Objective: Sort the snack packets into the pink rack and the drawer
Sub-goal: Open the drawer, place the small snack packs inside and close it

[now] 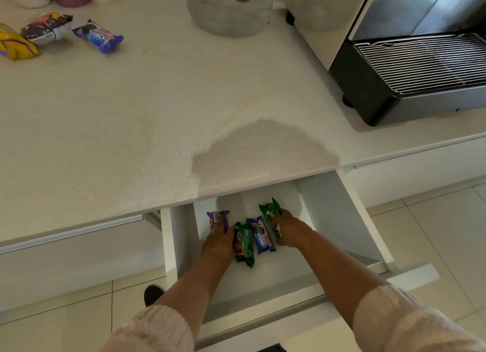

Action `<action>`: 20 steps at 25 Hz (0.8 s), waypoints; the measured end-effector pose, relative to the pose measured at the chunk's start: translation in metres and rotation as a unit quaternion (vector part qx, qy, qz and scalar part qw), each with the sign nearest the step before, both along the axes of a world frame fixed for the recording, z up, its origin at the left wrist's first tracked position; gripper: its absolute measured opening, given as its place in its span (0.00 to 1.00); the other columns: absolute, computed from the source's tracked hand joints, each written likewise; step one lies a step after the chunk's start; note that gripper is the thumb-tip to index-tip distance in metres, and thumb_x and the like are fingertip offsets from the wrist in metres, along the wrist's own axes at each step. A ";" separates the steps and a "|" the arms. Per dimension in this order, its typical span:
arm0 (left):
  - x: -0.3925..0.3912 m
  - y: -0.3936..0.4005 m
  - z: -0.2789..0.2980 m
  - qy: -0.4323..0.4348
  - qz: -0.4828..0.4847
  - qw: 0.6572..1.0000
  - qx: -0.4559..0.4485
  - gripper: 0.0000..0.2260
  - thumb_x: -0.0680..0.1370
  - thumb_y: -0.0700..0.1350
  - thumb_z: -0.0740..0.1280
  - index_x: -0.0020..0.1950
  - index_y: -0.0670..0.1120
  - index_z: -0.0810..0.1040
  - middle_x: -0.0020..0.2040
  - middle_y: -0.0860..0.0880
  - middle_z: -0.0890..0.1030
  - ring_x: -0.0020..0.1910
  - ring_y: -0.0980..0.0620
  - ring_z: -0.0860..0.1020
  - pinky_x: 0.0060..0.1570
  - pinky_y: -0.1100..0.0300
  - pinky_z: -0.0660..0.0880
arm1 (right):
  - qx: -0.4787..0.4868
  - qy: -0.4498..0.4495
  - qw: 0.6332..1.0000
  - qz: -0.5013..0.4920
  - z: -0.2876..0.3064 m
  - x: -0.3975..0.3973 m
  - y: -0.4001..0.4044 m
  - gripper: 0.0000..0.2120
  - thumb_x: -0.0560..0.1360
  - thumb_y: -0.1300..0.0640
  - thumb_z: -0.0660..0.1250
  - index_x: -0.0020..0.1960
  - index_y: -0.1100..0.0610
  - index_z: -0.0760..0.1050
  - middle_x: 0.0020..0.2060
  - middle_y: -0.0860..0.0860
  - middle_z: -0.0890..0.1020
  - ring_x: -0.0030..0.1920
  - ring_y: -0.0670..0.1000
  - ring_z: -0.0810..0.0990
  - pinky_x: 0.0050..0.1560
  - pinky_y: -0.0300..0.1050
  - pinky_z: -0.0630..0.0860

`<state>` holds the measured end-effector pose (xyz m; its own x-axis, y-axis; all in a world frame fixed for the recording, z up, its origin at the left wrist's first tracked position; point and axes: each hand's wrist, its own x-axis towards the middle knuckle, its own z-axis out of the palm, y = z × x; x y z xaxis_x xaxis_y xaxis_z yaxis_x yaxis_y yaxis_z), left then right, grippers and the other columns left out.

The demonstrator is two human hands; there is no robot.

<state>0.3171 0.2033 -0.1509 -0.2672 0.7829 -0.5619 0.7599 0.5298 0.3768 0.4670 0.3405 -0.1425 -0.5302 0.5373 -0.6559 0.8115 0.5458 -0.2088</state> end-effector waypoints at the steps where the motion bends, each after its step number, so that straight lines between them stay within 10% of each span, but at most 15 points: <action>1: 0.000 0.001 0.000 0.011 -0.018 1.000 -0.010 0.23 0.79 0.39 0.57 0.74 0.47 0.58 0.76 0.42 0.49 0.70 0.37 0.62 0.67 0.48 0.65 | -0.005 -0.010 1.000 -0.001 0.001 0.000 0.000 0.28 0.71 0.58 0.70 0.68 0.58 0.64 0.74 0.58 0.54 0.62 0.58 0.73 0.58 0.45 0.73; 7: 0.011 0.011 0.020 0.071 -0.073 0.993 -0.066 0.27 0.78 0.44 0.61 0.75 0.48 0.55 0.77 0.41 0.44 0.74 0.33 0.47 0.73 0.43 0.54 | -0.023 -0.022 0.999 -0.034 0.033 -0.014 -0.006 0.24 0.76 0.56 0.64 0.70 0.57 0.63 0.73 0.61 0.58 0.66 0.58 0.69 0.62 0.46 0.71; 10: 0.022 0.006 0.061 0.054 -0.116 0.990 0.056 0.22 0.79 0.44 0.59 0.72 0.46 0.61 0.74 0.42 0.61 0.72 0.40 0.61 0.69 0.50 0.63 | -0.062 0.026 0.998 -0.005 0.079 -0.027 -0.014 0.16 0.76 0.53 0.61 0.61 0.60 0.72 0.58 0.57 0.77 0.55 0.56 0.77 0.51 0.45 0.73; 15: -0.011 -0.017 0.141 0.034 -0.076 0.910 0.405 0.09 0.77 0.51 0.57 0.52 0.52 0.73 0.42 0.55 0.80 0.36 0.57 0.78 0.31 0.63 0.75 | -0.039 0.195 0.980 0.016 0.176 -0.039 -0.020 0.05 0.72 0.43 0.62 0.42 0.42 0.75 0.34 0.41 0.78 0.35 0.38 0.75 0.31 0.31 0.67; 20: -0.108 -0.021 0.166 0.165 0.025 0.901 0.400 0.12 0.79 0.48 0.61 0.58 0.45 0.75 0.53 0.48 0.79 0.51 0.48 0.78 0.44 0.57 0.76 | 0.047 0.374 0.925 -0.043 0.184 -0.102 -0.027 0.04 0.74 0.49 0.64 0.41 0.40 0.71 0.37 0.41 0.76 0.39 0.40 0.75 0.39 0.31 0.70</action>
<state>0.2096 0.1826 0.0156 -0.3630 0.8841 0.2943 0.8831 0.2257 0.4114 0.3651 0.3138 0.0419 -0.7695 0.6346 -0.0713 0.5011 0.5308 -0.6835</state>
